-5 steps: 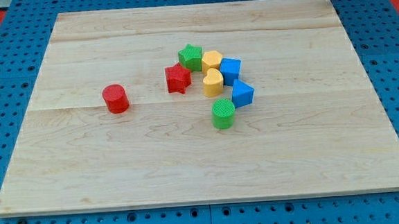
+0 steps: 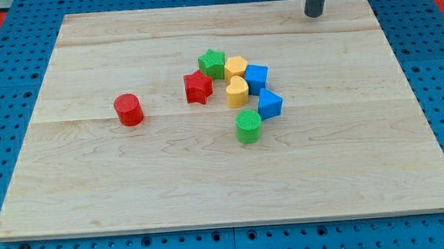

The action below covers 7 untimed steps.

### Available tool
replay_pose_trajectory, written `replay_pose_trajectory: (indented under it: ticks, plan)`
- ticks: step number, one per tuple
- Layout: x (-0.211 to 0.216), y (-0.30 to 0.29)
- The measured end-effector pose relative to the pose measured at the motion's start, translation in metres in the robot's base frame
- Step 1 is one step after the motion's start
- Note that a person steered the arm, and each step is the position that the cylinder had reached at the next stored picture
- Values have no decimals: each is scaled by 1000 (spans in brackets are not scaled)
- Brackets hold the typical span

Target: Move green star slightly down and right along with group of blocks

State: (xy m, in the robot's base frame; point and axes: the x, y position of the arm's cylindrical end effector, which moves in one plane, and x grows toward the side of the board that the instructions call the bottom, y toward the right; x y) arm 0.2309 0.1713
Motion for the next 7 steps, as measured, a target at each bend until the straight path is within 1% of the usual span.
replay_pose_trajectory:
  ticks: [1,2,3,4,5,7]
  plan:
    - [17,-36]
    - [19,-40]
    - [22,-77]
    - [25,-91]
    - [26,-121]
    - [40,-159]
